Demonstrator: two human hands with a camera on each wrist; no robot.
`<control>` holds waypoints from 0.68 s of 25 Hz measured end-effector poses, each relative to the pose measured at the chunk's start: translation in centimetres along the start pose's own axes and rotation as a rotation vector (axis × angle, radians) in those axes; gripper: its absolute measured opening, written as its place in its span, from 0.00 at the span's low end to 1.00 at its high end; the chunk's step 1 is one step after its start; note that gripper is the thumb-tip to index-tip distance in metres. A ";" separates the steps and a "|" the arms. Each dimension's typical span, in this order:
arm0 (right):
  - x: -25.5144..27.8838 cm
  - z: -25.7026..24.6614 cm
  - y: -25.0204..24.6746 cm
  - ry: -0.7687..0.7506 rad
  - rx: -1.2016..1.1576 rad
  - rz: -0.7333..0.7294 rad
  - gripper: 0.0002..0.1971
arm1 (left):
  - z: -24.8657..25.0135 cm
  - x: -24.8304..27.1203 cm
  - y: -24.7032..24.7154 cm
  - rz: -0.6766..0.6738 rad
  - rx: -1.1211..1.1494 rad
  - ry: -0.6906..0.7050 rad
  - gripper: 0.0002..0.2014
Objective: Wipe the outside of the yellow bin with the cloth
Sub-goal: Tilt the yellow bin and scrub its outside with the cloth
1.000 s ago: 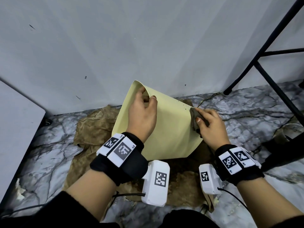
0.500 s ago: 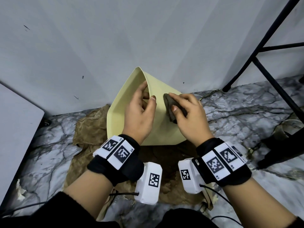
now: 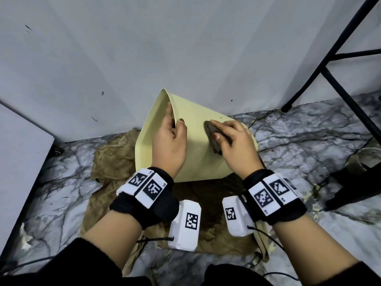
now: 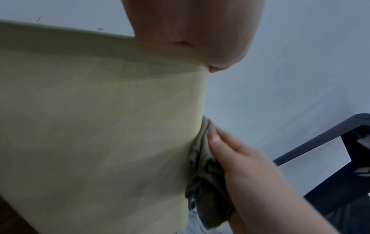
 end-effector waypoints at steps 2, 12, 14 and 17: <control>-0.6 2.9 -0.4 0.081 0.030 -0.014 0.17 | -0.1 -0.1 -0.2 0.014 -0.020 0.000 0.23; -1.2 9.4 -2.6 0.387 0.062 -0.076 0.17 | -0.1 -0.4 -0.1 -0.019 -0.088 0.008 0.23; -1.2 7.3 -2.3 0.309 0.088 -0.073 0.17 | 0.1 -0.2 -0.1 -0.015 -0.084 0.001 0.23; -1.2 1.7 -1.1 0.076 0.040 -0.052 0.18 | 0.1 0.0 -0.1 -0.013 -0.080 0.001 0.22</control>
Point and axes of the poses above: each hand's wrist, its own x-axis away from the middle knuckle, its own y-axis out of the palm, z = x × y, the point moved 2 cm from there along -x, towards the middle knuckle, and after that the axes turned 5 degrees about x, right-handed, at the moved point
